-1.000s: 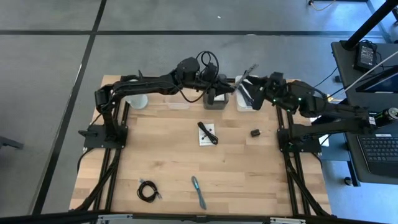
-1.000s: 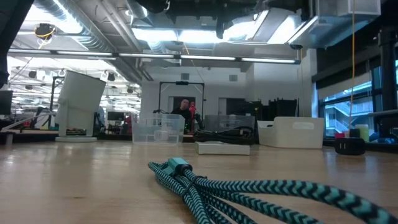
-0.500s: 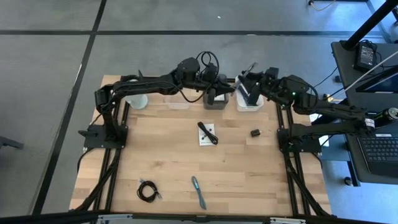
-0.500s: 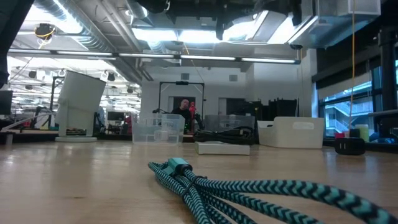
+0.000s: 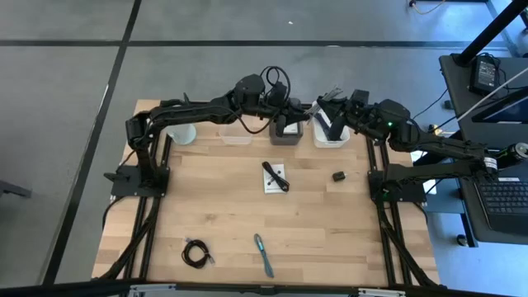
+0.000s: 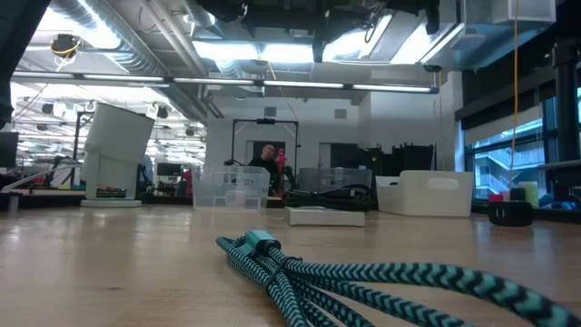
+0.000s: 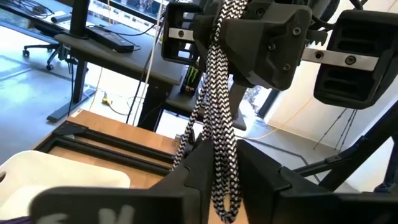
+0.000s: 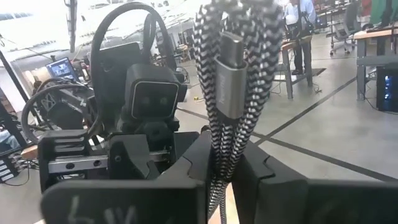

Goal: Pick and place items into bin
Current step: Put the white charger cable into the white bin

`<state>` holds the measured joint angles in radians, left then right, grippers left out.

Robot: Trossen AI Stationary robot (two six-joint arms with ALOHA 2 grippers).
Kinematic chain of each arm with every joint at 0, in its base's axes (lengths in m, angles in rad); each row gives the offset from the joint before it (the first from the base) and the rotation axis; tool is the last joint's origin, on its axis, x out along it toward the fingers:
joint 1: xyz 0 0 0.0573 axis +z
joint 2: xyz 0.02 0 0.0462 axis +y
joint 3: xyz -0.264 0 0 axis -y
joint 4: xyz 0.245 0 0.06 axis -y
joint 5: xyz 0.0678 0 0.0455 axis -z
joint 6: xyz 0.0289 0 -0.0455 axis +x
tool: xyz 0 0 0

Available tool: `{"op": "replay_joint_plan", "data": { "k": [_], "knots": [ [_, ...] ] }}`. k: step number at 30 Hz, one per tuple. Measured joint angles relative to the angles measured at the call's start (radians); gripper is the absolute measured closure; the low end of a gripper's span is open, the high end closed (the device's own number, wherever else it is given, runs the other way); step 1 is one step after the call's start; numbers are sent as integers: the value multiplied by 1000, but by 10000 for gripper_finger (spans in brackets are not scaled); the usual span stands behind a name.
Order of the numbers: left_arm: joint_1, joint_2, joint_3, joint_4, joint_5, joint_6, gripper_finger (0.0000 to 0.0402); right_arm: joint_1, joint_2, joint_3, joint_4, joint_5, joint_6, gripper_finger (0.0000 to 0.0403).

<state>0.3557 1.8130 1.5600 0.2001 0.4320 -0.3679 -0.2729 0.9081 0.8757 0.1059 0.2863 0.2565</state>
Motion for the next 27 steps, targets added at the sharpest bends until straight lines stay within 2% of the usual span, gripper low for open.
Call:
{"op": "replay_joint_plan", "data": {
  "k": [8, 15, 22, 25, 27],
  "knots": [
    [5, 0, 0, 0, -52, 7, 282, -1, 0, 0, -16, 4, -13, 375],
    [49, 0, 0, 2, -45, 2, 273, -2, 0, 0, -18, 4, -29, 365],
    [112, -1, 0, -17, 94, -41, 272, -73, -7, 0, -86, 1, -23, 375],
    [126, -4, 0, -113, 47, -23, 272, -138, -6, 34, -209, 0, 26, 373],
    [129, -8, 0, -212, -26, 53, 275, -181, -3, 68, -295, 1, 26, 372]
  ]
}}
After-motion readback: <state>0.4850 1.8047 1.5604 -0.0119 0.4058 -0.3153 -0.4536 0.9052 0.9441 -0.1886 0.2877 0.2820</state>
